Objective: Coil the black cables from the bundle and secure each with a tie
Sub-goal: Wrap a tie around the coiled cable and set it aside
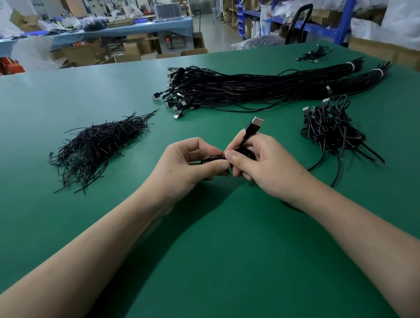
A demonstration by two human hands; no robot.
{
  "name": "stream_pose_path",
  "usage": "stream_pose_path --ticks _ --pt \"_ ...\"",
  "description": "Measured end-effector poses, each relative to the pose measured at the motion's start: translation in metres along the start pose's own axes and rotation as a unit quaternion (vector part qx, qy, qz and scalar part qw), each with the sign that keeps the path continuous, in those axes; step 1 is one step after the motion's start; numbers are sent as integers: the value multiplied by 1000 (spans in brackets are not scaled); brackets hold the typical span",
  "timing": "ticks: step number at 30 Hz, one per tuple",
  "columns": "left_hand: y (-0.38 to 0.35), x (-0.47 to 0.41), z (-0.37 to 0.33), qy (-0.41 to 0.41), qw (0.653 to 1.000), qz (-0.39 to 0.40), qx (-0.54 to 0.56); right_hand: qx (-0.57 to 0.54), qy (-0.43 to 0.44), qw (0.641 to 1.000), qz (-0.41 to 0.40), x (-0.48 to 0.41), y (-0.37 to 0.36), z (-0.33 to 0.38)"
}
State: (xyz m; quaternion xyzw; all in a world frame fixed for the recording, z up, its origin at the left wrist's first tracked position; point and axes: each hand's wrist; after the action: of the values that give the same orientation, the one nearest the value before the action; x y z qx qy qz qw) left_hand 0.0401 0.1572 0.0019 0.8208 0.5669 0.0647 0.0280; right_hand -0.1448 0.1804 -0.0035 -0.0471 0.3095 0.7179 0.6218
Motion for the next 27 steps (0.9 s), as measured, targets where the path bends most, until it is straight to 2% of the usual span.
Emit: stream_pose_path --ticks 4,6,9,13,21,23,27 --pt "1 0 0 3 1000 3 -4 -14 0 1000 -9 1 -1 2" --pt "2 -1 -2 2 999 -8 48 -51 -12 998 -33 0 0 3" --pt "3 -3 -2 -3 993 -31 115 -17 -12 999 -33 0 -2 3" --pt "1 -5 1 -21 994 -41 96 4 -19 1000 -20 1 -7 -1" --pt "1 -4 1 -42 995 -25 87 -83 -39 995 24 -2 0 0" --pt "2 -3 0 -39 996 -22 77 -57 -30 998 21 -1 -1 0" --pt "2 -2 -1 -23 997 -11 73 85 40 996 6 1 -1 1"
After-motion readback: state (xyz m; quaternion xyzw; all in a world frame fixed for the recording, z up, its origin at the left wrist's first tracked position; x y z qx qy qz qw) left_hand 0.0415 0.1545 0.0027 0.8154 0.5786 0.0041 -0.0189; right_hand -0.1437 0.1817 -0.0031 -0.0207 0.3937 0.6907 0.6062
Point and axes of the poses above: each hand's wrist, its own x-axis away from the middle knuckle, its own y-axis out of the back of the hand, z = x × y, and after that the axes turned 12 degrees about y, right-handed
